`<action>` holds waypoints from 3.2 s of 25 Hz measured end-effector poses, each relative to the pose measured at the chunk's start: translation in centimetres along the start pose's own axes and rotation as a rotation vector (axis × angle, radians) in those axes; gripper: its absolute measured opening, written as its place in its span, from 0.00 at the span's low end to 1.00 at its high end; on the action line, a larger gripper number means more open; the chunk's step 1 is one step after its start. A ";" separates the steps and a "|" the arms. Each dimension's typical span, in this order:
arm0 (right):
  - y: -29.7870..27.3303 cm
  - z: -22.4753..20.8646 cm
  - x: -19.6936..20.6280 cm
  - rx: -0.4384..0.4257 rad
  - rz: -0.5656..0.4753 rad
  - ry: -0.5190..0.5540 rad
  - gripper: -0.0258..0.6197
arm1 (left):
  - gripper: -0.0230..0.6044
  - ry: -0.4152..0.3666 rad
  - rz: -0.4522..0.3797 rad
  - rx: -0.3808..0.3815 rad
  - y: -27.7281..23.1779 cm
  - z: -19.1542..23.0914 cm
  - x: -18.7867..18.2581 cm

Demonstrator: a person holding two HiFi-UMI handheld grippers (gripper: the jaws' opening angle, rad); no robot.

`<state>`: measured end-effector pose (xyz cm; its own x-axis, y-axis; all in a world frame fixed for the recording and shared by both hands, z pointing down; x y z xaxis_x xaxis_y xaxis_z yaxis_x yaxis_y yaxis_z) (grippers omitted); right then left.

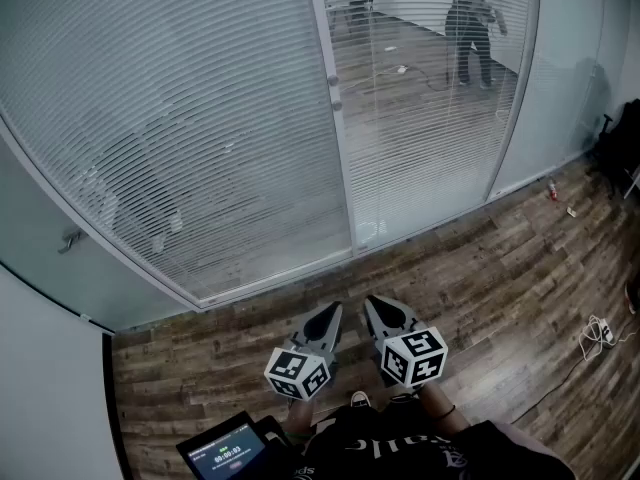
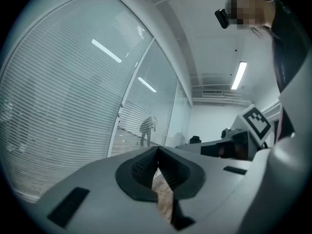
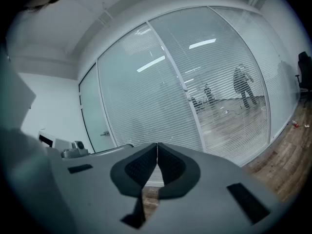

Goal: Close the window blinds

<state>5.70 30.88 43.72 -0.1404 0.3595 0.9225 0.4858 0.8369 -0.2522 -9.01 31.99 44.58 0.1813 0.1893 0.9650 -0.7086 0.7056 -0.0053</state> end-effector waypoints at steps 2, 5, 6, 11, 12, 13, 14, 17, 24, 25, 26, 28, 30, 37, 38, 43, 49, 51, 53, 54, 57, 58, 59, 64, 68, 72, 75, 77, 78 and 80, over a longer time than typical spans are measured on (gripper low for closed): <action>-1.4 0.2 0.0 0.003 0.014 0.013 0.07 | 0.04 0.016 -0.001 -0.006 0.0 1.6 0.1; -3.6 -0.2 -0.4 0.008 0.028 0.027 0.07 | 0.04 0.042 -0.001 -0.012 -0.7 3.7 0.3; -4.4 -0.5 -0.7 0.011 0.030 0.031 0.07 | 0.04 0.054 -0.002 -0.014 -1.1 4.4 0.4; -8.7 -2.8 -2.0 0.016 0.038 0.051 0.07 | 0.04 0.090 -0.001 -0.040 -3.4 7.8 0.5; -9.6 -3.2 -2.2 0.012 0.039 0.047 0.07 | 0.04 0.087 0.000 -0.049 -3.9 8.5 0.5; -10.6 -3.6 -2.3 0.004 0.040 0.040 0.07 | 0.04 0.083 -0.002 -0.060 -4.3 9.2 0.4; -11.8 -4.0 -2.6 -0.007 0.040 0.036 0.07 | 0.04 0.079 -0.006 -0.072 -4.9 10.0 0.2; -16.3 -5.9 -4.3 -0.040 0.043 0.045 0.07 | 0.04 0.077 -0.022 -0.103 -8.0 13.2 -0.8; -26.0 -11.7 -11.1 -0.113 0.018 0.095 0.07 | 0.04 0.064 -0.048 -0.156 -17.9 20.1 -3.9; -27.1 -12.7 -12.0 -0.120 0.012 0.098 0.07 | 0.04 0.053 -0.046 -0.158 -19.4 20.7 -4.4; -28.1 -13.6 -12.9 -0.123 0.006 0.103 0.07 | 0.04 0.044 -0.044 -0.159 -20.9 21.2 -4.8; -29.6 -15.3 -14.2 -0.118 -0.008 0.128 0.07 | 0.04 0.034 -0.039 -0.157 -23.4 21.8 -5.3; -31.2 -16.5 -15.2 -0.102 -0.028 0.177 0.07 | 0.04 0.030 -0.027 -0.155 -25.1 22.3 -5.5; -37.3 -15.9 -18.4 -0.054 -0.120 0.402 0.07 | 0.04 0.047 0.017 -0.166 -27.0 26.5 -5.9; -38.3 -15.8 -18.8 -0.044 -0.126 0.429 0.07 | 0.04 0.051 0.020 -0.163 -27.2 27.3 -6.0; -43.1 -16.0 -21.6 0.050 -0.169 0.563 0.07 | 0.04 0.044 0.035 -0.119 -28.8 31.8 -7.4; -50.2 -16.1 -25.9 0.159 -0.169 0.767 0.25 | 0.04 0.008 0.017 -0.055 -31.1 39.1 -11.1; -52.5 -16.3 -27.1 0.188 -0.173 0.795 0.25 | 0.04 0.002 0.016 -0.037 -31.7 41.1 -12.0; -54.3 -16.6 -28.0 0.225 -0.175 0.835 0.25 | 0.04 0.010 0.020 -0.021 -32.1 42.6 -12.3; -55.2 -16.7 -28.3 0.240 -0.168 0.857 0.25 | 0.04 0.015 0.023 -0.016 -32.2 43.3 -12.4; -57.4 -16.8 -28.5 0.257 -0.141 0.899 0.25 | 0.04 0.031 0.027 0.002 -32.8 45.0 -12.6; -57.9 -16.8 -28.5 0.263 -0.142 0.903 0.25 | 0.04 0.034 0.028 0.011 -33.1 45.5 -12.7; -58.2 -16.8 -28.5 0.269 -0.148 0.903 0.25 | 0.04 0.035 0.030 0.021 -33.4 45.8 -12.8; -58.9 -16.9 -28.9 0.259 -0.141 0.739 0.25 | 0.04 0.040 0.045 0.051 -34.5 47.5 -13.0; -58.8 -19.7 -29.1 0.102 -0.123 -0.039 0.25 | 0.04 0.040 0.050 0.058 -35.5 47.6 -13.2; -58.7 -21.5 -28.4 -0.105 -0.104 -0.705 0.25 | 0.04 0.043 0.057 0.061 -35.9 47.4 -13.0; -58.1 -21.2 -28.5 -0.046 -0.148 -0.461 0.25 | 0.04 0.044 0.053 0.062 -36.0 47.3 -12.7; -57.5 -19.9 -29.0 0.086 -0.175 -0.041 0.25 | 0.04 0.044 0.053 0.064 -36.1 47.3 -12.6; -57.5 -19.1 -29.3 0.139 -0.175 0.164 0.25 | 0.04 0.044 0.053 0.063 -36.2 47.4 -12.7; -58.2 -17.2 -29.6 0.208 -0.154 0.509 0.25 | 0.04 0.046 0.055 0.057 -36.1 47.8 -12.9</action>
<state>-3.51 -35.56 36.10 0.2617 0.0256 0.9648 0.3056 0.9460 -0.1080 -18.42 -28.59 44.82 0.1714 0.2586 0.9507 -0.7558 0.6534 -0.0415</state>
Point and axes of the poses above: the fingertips, and each gripper's own axes: y backward along the fingers, z to its left, x out of its underside, the point moved 8 cm from there along y, backward along the fingers, and after that the axes turned 8 degrees about x, right-handed, at the moved point
